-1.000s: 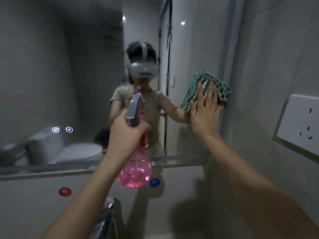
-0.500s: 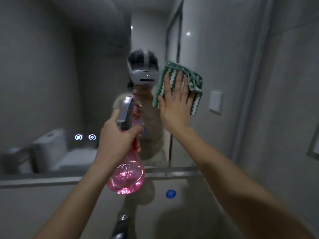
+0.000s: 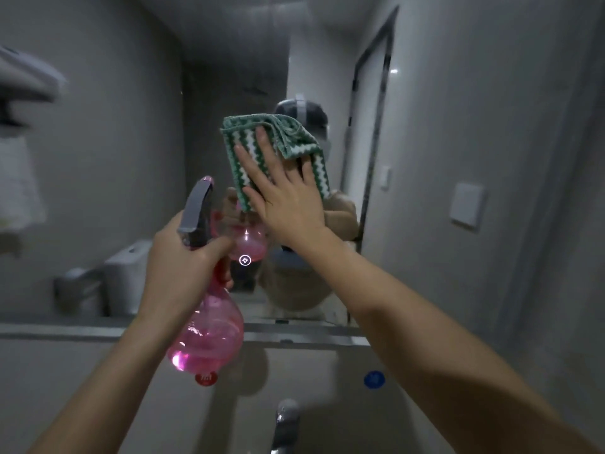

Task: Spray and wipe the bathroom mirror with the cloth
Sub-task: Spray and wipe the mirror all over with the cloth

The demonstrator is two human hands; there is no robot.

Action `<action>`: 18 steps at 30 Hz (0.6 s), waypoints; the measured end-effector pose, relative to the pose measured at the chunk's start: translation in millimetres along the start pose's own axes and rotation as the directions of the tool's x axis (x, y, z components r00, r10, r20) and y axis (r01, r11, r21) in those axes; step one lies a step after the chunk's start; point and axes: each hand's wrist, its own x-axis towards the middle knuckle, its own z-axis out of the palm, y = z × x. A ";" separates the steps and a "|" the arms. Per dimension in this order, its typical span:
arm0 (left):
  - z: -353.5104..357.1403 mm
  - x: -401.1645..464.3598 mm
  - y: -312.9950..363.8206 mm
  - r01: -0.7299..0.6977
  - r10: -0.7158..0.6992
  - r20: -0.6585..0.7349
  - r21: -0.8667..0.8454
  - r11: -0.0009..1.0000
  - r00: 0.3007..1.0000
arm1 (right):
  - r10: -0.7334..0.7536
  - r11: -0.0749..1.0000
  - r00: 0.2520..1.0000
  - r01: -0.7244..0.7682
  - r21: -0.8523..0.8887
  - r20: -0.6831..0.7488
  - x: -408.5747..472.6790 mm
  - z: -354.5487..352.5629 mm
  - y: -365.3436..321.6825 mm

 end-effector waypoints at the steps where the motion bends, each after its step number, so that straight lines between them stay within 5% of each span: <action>1: 3.3 0.0 1.7 -0.005 0.005 -0.002 0.002 1.000 1.000 | -0.036 0.999 0.999 0.036 -0.005 -0.017 0.1 -2.9 8.6; 5: 33.8 -3.0 13.5 -0.010 0.013 0.047 -0.056 0.998 0.999 | -0.077 0.995 0.995 0.073 -0.063 -0.057 -3.5 -13.0 56.6; 18: 180.8 -14.2 49.3 -0.008 0.033 0.206 -0.124 0.992 0.978 | 0.337 0.939 0.931 -0.342 -0.018 -0.139 -89.8 -37.5 246.1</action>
